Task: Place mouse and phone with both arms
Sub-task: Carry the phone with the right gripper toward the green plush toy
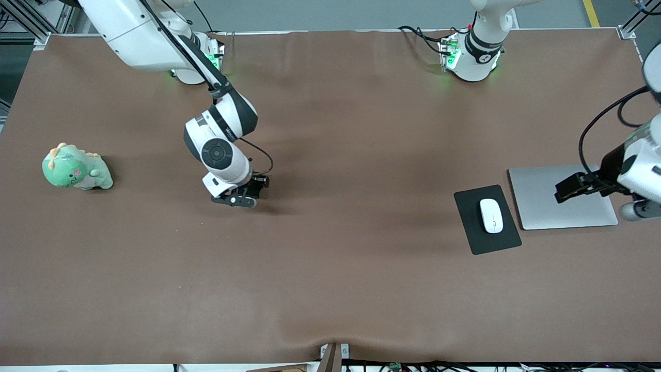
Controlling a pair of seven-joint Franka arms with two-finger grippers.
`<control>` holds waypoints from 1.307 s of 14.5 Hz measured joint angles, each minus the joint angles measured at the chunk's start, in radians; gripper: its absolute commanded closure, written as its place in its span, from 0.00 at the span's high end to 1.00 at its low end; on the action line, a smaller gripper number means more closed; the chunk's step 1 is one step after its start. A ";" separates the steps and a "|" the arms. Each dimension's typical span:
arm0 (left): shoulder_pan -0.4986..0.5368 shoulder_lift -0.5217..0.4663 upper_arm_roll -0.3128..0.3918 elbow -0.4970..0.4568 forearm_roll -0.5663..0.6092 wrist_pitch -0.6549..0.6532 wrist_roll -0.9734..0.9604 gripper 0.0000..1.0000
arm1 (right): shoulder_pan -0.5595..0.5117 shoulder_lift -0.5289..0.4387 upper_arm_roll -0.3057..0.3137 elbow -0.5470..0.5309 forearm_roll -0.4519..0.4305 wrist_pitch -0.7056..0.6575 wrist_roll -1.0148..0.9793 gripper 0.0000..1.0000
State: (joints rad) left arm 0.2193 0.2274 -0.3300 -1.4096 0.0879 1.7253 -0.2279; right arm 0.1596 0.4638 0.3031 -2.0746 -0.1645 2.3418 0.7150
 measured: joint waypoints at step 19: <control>-0.311 -0.305 0.263 -0.225 -0.091 -0.114 0.014 1.00 | -0.390 -0.162 -0.137 -0.251 -0.002 0.075 -0.656 0.00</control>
State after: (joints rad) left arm -0.0916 -0.0774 -0.0671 -1.6348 -0.0034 1.6117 -0.2140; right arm -0.2305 0.3020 0.1661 -2.3259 -0.1665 2.4167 0.0587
